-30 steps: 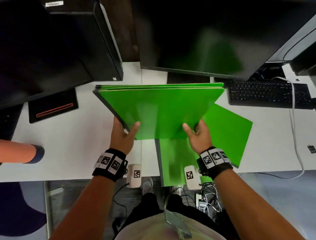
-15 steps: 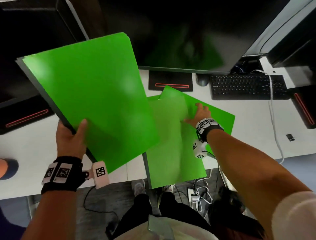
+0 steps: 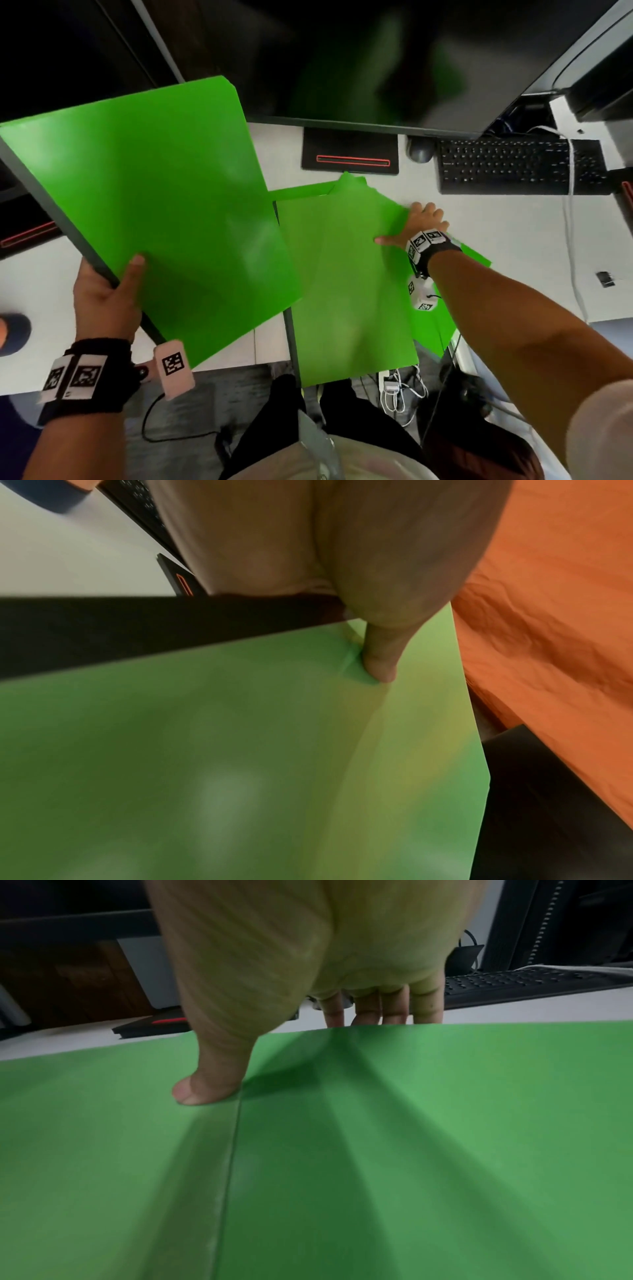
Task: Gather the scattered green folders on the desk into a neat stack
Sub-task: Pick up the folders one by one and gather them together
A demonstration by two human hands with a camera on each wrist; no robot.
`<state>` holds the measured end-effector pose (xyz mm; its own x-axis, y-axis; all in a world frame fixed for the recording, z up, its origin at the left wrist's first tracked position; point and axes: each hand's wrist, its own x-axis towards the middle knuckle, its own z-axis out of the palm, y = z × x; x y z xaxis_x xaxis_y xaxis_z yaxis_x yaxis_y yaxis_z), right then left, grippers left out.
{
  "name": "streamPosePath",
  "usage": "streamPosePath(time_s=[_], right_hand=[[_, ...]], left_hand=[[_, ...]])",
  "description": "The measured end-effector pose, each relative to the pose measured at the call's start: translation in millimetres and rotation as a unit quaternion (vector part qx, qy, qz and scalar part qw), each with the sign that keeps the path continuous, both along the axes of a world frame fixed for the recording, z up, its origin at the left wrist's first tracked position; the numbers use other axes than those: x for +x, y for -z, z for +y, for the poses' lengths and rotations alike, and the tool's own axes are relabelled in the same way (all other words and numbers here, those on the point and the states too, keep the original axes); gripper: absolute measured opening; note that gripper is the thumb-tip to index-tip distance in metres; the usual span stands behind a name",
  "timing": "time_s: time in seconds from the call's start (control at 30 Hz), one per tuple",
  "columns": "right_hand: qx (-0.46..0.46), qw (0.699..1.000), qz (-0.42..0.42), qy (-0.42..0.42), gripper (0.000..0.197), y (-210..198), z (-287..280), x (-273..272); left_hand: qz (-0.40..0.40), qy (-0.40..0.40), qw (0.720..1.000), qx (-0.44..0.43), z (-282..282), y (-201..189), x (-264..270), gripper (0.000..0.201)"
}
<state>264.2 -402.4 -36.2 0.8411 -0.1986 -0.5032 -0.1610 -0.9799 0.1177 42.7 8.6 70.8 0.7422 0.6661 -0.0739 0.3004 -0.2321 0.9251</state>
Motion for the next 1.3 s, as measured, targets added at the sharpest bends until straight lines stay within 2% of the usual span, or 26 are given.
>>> streamPosePath(time_s=[0.17, 0.33, 0.4, 0.5, 0.6, 0.73, 0.87, 1.0, 1.17, 1.3], right_hand=[[0.087, 0.993, 0.011, 0.083, 0.109, 5, -4, -14], [0.169, 0.981, 0.022, 0.089, 0.07, 0, -2, -18], [0.234, 0.965, 0.002, 0.119, 0.052, -6, -3, -20], [0.351, 0.924, -0.037, 0.146, 0.023, -21, -8, -27], [0.44, 0.879, -0.102, 0.155, 0.021, -44, -17, -37], [0.543, 0.792, -0.189, 0.203, 0.032, -82, -32, -59], [0.599, 0.731, -0.254, 0.207, 0.036, -114, -43, -71], [0.643, 0.692, -0.276, 0.178, 0.034, -130, -27, -69], [0.684, 0.657, -0.291, 0.125, 0.033, -127, 33, -70], [0.705, 0.642, -0.27, 0.135, 0.027, -120, 67, -72]], left_hand=[[0.01, -0.016, 1.0, 0.001, 4, -3, 1, 0.03], [0.014, -0.01, 1.0, -0.007, 4, -5, 3, 0.029], [0.01, -0.006, 1.0, -0.005, 4, -4, 2, 0.029], [0.014, 0.004, 1.0, -0.004, 9, -1, 1, 0.024], [0.017, -0.002, 1.0, 0.0, 11, -3, -2, 0.012], [0.007, -0.023, 1.0, 0.012, 13, -11, -4, 0.015], [-0.001, -0.027, 1.0, 0.013, 25, -20, -8, 0.024], [-0.001, -0.003, 1.0, -0.004, 15, -24, 0, 0.024], [-0.028, 0.052, 0.995, -0.082, -43, -21, 22, 0.032], [-0.051, 0.09, 0.989, -0.103, -86, -28, 32, 0.034]])
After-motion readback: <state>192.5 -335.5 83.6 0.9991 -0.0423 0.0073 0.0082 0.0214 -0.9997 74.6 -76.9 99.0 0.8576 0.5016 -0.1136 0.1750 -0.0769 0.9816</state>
